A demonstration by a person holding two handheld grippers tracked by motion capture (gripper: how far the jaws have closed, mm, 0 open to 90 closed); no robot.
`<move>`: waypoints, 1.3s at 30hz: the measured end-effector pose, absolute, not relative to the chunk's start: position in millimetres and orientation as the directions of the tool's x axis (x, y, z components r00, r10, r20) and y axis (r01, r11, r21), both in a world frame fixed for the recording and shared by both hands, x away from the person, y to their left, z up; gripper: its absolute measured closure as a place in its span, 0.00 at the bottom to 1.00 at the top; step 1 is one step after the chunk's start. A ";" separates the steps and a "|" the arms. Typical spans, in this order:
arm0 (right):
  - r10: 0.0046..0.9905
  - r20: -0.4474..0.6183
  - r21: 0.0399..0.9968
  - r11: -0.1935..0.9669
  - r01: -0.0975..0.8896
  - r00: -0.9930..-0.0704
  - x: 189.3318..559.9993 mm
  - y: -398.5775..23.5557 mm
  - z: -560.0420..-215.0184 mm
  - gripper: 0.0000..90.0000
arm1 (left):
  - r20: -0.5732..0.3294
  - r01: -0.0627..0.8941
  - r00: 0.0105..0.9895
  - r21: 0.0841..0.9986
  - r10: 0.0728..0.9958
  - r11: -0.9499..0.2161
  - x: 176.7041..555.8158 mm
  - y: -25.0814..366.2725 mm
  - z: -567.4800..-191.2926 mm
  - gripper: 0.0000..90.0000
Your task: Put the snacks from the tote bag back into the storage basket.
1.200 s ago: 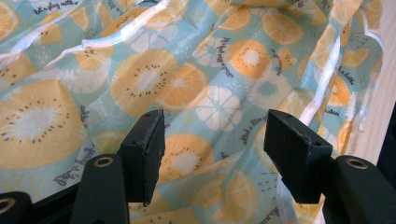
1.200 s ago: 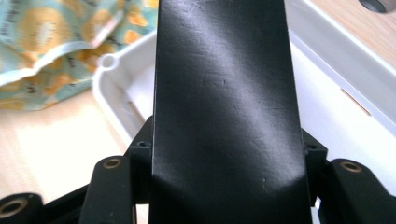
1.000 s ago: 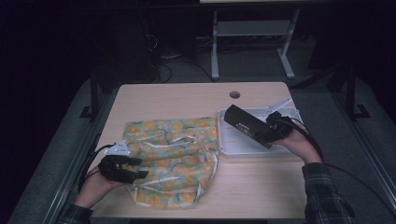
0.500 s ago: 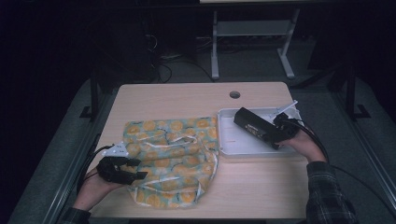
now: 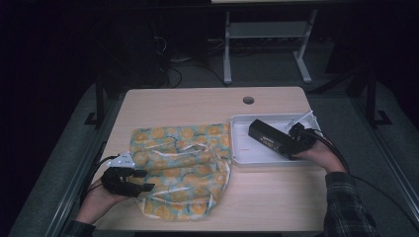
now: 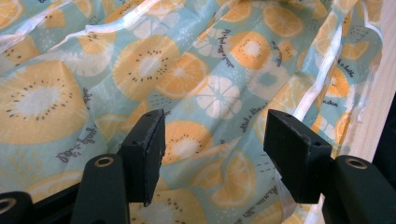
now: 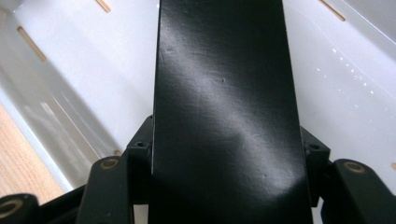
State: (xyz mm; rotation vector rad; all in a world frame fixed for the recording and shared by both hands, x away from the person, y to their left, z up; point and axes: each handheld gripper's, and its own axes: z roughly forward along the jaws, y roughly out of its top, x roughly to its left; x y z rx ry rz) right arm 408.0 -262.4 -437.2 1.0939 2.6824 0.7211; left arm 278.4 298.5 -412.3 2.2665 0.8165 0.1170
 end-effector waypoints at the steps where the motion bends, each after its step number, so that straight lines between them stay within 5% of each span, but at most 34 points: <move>1: 0.691 0.033 0.489 0.619 0.614 -0.722 407.6 -262.3 -437.4 0.44 | -0.145 0.521 0.797 0.655 0.586 -0.547 278.8 298.3 -412.5 0.43; 11: 0.711 0.045 0.510 0.588 0.628 -0.702 401.9 -264.1 -428.9 0.25 | -0.146 0.510 0.808 0.657 0.571 -0.555 282.1 295.8 -412.8 0.43; 19: 0.707 0.056 0.589 0.546 0.595 -0.705 398.9 -258.8 -397.3 0.26 | -0.151 0.514 0.809 0.651 0.568 -0.558 283.6 296.5 -413.5 0.43; 35: 0.756 0.077 0.623 0.473 0.623 -0.650 435.6 -254.5 -383.7 0.92 | -0.155 0.520 0.807 0.643 0.569 -0.562 284.2 295.0 -417.1 0.43; 39: 0.774 0.068 0.605 0.470 0.643 -0.629 444.7 -255.7 -393.4 0.99 | -0.154 0.519 0.808 0.643 0.569 -0.562 284.5 295.3 -417.3 0.43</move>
